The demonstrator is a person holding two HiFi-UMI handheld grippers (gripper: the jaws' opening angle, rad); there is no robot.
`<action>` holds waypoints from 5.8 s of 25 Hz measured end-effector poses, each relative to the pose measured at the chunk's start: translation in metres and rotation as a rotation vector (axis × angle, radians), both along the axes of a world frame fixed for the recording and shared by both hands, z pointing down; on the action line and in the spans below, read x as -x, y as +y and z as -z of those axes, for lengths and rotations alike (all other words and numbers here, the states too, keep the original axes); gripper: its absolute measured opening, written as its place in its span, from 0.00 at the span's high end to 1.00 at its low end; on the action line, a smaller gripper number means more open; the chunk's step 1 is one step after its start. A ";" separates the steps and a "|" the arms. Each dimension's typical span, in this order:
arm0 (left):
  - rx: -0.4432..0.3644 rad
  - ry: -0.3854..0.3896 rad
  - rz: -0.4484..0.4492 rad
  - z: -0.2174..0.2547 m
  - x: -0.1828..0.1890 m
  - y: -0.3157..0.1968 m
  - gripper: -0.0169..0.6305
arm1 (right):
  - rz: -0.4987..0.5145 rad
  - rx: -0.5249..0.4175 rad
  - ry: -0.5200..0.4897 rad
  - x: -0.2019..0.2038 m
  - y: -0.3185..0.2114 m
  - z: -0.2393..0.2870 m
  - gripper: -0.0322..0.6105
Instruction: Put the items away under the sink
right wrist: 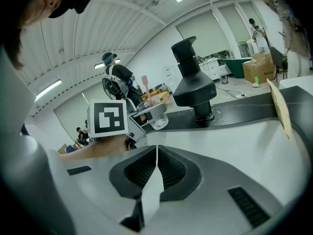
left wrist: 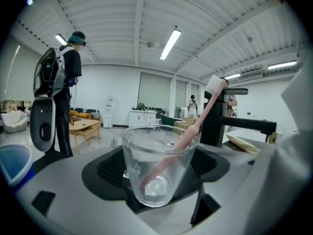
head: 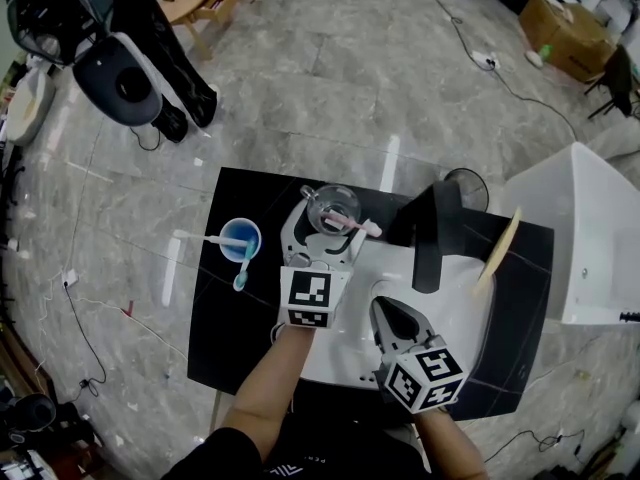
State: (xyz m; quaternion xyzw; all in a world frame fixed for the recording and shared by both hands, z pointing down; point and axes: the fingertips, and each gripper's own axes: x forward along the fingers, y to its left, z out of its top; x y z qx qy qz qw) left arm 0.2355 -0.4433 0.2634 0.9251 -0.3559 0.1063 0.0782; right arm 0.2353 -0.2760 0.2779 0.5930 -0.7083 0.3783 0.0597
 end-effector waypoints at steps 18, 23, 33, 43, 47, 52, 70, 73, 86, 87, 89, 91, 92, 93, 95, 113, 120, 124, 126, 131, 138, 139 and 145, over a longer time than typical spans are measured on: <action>-0.033 -0.032 -0.062 -0.003 -0.007 -0.003 0.38 | -0.035 0.017 0.018 -0.009 0.017 -0.002 0.89; -0.028 -0.027 -0.062 -0.003 -0.005 0.000 0.38 | -0.037 0.004 0.023 -0.006 0.020 0.002 0.89; -0.021 -0.001 -0.098 0.005 0.003 0.023 0.38 | -0.042 -0.020 0.031 -0.001 0.023 0.010 0.89; -0.040 0.006 -0.190 0.022 0.003 0.066 0.38 | -0.038 -0.040 0.039 0.012 0.034 0.016 0.89; -0.044 0.008 -0.207 0.026 0.010 0.078 0.38 | -0.039 -0.047 0.046 0.019 0.040 0.018 0.89; -0.027 0.001 -0.230 0.030 0.021 0.093 0.38 | -0.052 -0.060 0.050 0.027 0.047 0.022 0.89; -0.046 -0.027 -0.240 0.054 0.067 0.177 0.38 | -0.030 -0.126 0.059 0.044 0.100 0.043 0.89; -0.047 -0.028 -0.228 0.056 0.076 0.199 0.38 | -0.014 -0.137 0.057 0.049 0.120 0.046 0.89; -0.063 -0.042 -0.170 0.065 0.123 0.274 0.38 | 0.046 -0.172 0.074 0.082 0.194 0.054 0.89; -0.066 -0.041 -0.167 0.066 0.127 0.279 0.38 | 0.054 -0.174 0.078 0.085 0.198 0.054 0.89; -0.068 -0.042 -0.166 0.067 0.133 0.290 0.38 | 0.065 -0.178 0.085 0.090 0.206 0.055 0.89; -0.071 -0.045 -0.167 0.069 0.139 0.300 0.38 | 0.071 -0.184 0.089 0.095 0.213 0.058 0.89; -0.073 -0.045 -0.166 0.070 0.142 0.305 0.38 | 0.074 -0.188 0.090 0.097 0.216 0.060 0.89; -0.075 -0.043 -0.164 0.071 0.145 0.309 0.38 | 0.076 -0.193 0.093 0.098 0.219 0.062 0.89; -0.076 -0.037 -0.158 0.072 0.150 0.317 0.38 | 0.082 -0.200 0.099 0.101 0.225 0.065 0.89; -0.076 -0.024 -0.098 0.066 0.187 0.389 0.38 | 0.163 -0.220 0.090 0.130 0.272 0.069 0.89; -0.051 -0.034 -0.088 0.056 0.210 0.399 0.38 | 0.198 -0.210 0.081 0.150 0.273 0.066 0.89; -0.051 -0.036 -0.117 0.052 0.221 0.405 0.38 | 0.198 -0.195 0.091 0.161 0.270 0.062 0.89; -0.052 -0.043 -0.138 0.050 0.230 0.408 0.38 | 0.187 -0.190 0.094 0.168 0.269 0.060 0.89; -0.053 -0.052 -0.176 0.042 0.255 0.416 0.38 | 0.158 -0.178 0.094 0.187 0.267 0.051 0.89; -0.023 -0.049 -0.204 0.023 0.281 0.433 0.38 | 0.141 -0.143 0.091 0.214 0.287 0.035 0.89; -0.021 -0.047 -0.210 0.020 0.282 0.436 0.38 | 0.138 -0.139 0.091 0.216 0.289 0.032 0.89; -0.007 -0.043 -0.232 -0.001 0.292 0.450 0.38 | 0.146 -0.116 0.096 0.236 0.302 0.013 0.89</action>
